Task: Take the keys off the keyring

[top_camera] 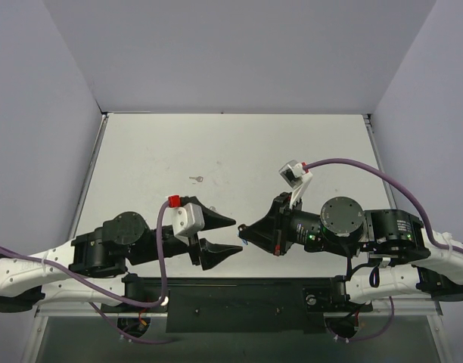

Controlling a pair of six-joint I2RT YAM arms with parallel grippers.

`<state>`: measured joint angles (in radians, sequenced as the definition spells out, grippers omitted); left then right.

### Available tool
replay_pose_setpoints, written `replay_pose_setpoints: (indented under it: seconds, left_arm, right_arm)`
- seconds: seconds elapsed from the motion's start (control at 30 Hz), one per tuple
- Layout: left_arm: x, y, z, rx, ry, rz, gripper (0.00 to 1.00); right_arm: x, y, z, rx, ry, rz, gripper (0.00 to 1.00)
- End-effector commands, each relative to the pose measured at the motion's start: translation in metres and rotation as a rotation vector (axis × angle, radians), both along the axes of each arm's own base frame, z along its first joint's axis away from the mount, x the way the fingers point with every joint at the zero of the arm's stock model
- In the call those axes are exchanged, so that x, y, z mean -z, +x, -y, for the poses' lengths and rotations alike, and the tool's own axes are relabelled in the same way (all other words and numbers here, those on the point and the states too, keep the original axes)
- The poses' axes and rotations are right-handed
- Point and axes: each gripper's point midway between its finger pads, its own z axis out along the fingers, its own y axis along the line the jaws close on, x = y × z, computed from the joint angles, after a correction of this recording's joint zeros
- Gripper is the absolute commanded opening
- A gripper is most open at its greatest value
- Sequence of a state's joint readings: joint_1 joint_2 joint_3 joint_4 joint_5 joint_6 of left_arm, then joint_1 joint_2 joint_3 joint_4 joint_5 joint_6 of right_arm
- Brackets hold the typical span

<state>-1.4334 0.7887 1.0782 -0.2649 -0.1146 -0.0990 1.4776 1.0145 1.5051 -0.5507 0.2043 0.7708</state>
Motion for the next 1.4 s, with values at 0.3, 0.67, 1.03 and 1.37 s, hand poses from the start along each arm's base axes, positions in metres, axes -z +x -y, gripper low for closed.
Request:
replay_pose_setpoints:
  seconds: [0.3, 0.67, 1.03, 1.37]
  left_arm:
    - [-0.047, 0.002, 0.0, -0.015, -0.128, 0.105, 0.53]
    - [-0.052, -0.006, -0.005, 0.029, -0.154, 0.108, 0.0]
    - [-0.066, -0.064, -0.013, 0.328, -0.114, -0.041, 0.0]
    - [-0.07, -0.127, -0.008, 0.702, -0.022, -0.283, 0.0]
  right_arm:
    - [-0.002, -0.01, -0.005, -0.058, 0.029, -0.022, 0.0]
    - [-0.001, -0.027, -0.013, -0.162, 0.041, -0.027, 0.0]
    - [0.005, -0.076, -0.005, -0.522, 0.061, 0.12, 0.0]
    - [0.0, -0.087, 0.004, -0.651, -0.039, 0.243, 0.0]
